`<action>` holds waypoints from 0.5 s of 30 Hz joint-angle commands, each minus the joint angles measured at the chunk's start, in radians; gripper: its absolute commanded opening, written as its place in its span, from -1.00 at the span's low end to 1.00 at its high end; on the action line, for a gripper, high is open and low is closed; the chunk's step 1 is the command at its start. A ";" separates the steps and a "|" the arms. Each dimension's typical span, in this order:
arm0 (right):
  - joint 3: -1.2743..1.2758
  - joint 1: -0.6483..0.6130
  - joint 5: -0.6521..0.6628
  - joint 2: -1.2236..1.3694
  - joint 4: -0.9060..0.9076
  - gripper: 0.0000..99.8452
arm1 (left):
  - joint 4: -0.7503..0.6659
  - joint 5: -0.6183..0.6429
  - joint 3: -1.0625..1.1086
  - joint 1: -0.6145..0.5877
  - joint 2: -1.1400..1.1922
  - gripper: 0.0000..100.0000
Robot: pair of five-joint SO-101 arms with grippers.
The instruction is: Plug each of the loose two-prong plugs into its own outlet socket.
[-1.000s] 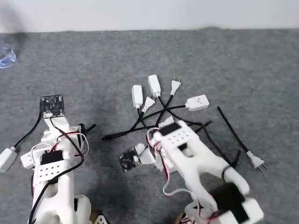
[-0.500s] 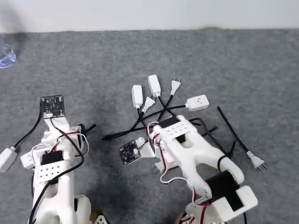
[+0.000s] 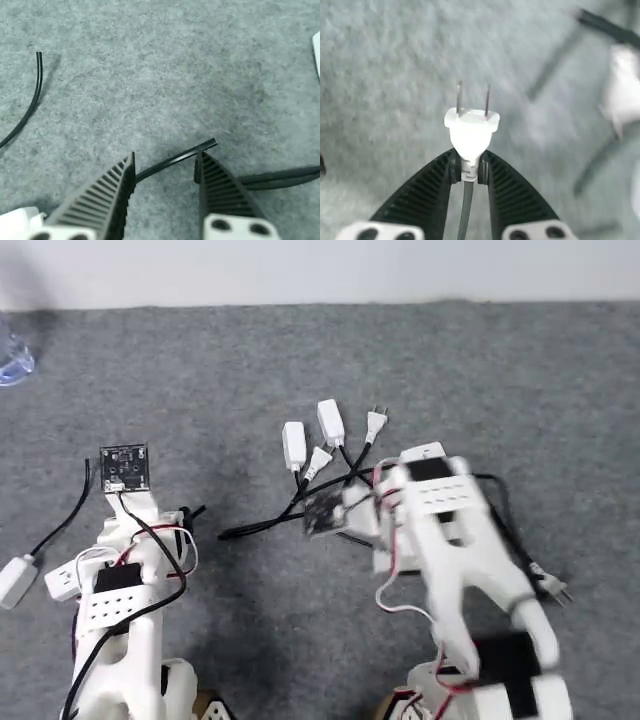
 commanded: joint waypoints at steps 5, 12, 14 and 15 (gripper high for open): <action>-0.074 0.344 0.000 -0.205 -0.012 -0.98 | -0.025 0.005 -0.007 0.006 -0.017 -0.63; 0.060 0.628 -0.006 -0.203 -0.463 -0.98 | -0.025 0.005 -0.007 0.006 -0.017 -0.63; 0.137 0.679 -0.006 -0.203 -0.636 -0.98 | -0.025 0.005 -0.007 0.006 -0.017 -0.63; 0.176 0.693 -0.006 -0.203 -0.704 -0.98 | -0.025 0.005 -0.007 0.006 -0.017 -0.63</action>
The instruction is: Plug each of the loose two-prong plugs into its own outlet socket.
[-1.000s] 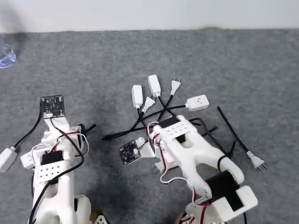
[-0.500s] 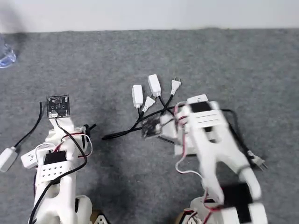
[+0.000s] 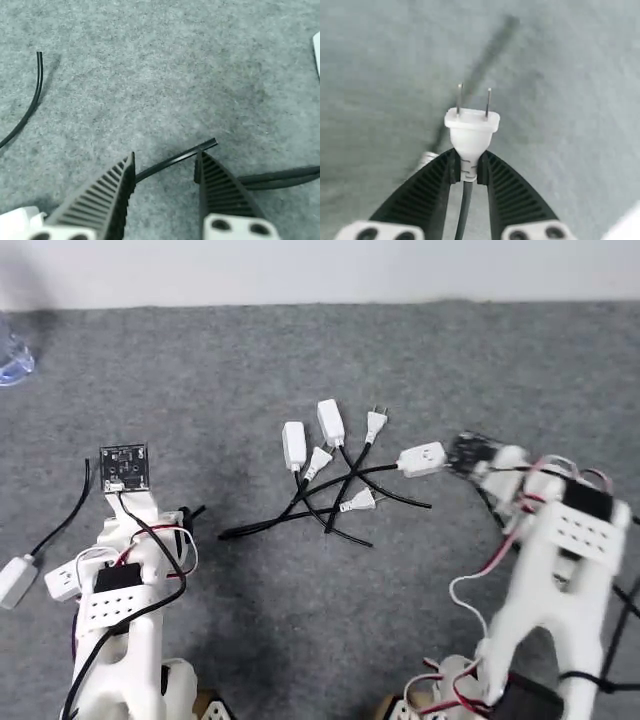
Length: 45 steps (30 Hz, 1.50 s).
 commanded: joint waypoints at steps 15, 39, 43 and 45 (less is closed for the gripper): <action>0.244 0.154 -0.224 -0.045 -0.409 -0.07 | -0.021 0.008 -0.007 0.003 -0.021 -0.63; 0.368 -0.252 -0.859 -0.226 0.220 -0.04 | -0.018 0.006 0.007 0.002 -0.025 -0.63; 0.405 -0.139 -0.804 -0.148 0.087 -0.39 | -0.020 0.005 0.007 0.002 -0.025 -0.63; 0.404 -0.099 -0.767 -0.108 0.041 -0.65 | -0.020 0.005 0.007 0.002 -0.025 -0.63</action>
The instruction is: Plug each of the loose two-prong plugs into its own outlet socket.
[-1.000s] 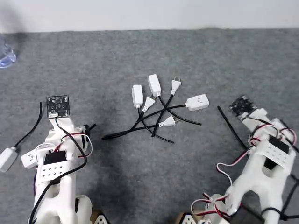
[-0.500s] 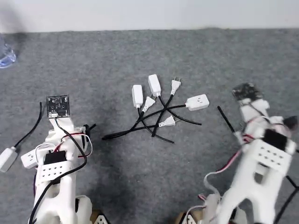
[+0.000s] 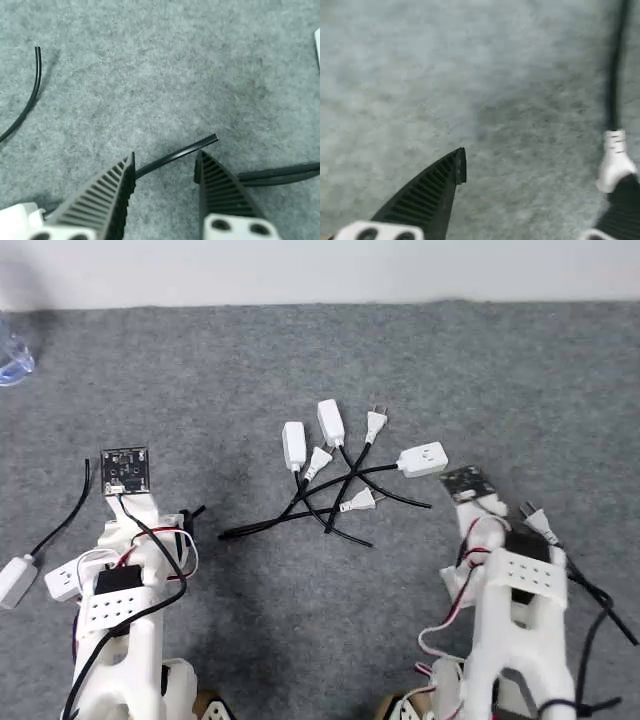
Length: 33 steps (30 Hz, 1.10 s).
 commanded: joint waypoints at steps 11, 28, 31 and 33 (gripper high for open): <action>-0.011 0.205 0.203 0.211 -0.341 -0.99 | -0.020 0.005 -0.007 0.002 -0.020 -0.63; -0.207 0.487 0.419 0.406 -0.495 -0.98 | -0.020 0.005 -0.007 0.003 -0.020 -0.63; -0.207 0.444 0.465 0.406 -0.364 -0.93 | -0.021 0.005 -0.007 0.003 -0.020 -0.63; -0.213 0.424 0.476 0.404 -0.325 -0.79 | -0.021 0.005 -0.007 0.003 -0.020 -0.63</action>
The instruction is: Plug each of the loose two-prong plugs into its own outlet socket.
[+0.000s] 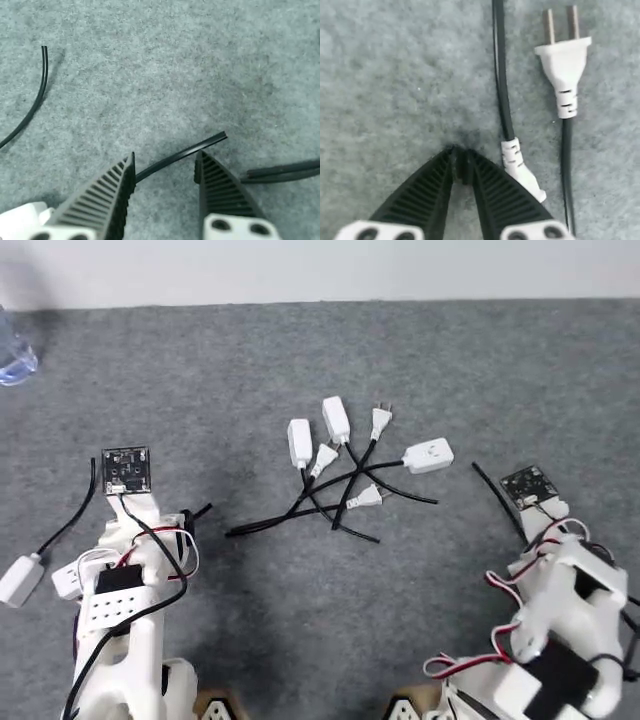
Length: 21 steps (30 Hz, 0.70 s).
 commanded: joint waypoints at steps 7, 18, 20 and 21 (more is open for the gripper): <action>-0.146 0.084 0.032 0.007 -0.012 -0.52 | -0.020 0.005 -0.007 0.003 -0.020 -0.63; -0.173 0.193 0.034 -0.022 -0.053 -0.58 | -0.023 0.005 -0.007 0.006 -0.020 -0.63; -0.173 0.157 0.034 -0.082 0.035 -0.58 | -0.023 0.005 -0.007 0.006 -0.020 -0.63; -0.173 0.139 0.029 -0.127 0.091 -0.58 | -0.023 0.006 -0.007 0.006 -0.020 -0.63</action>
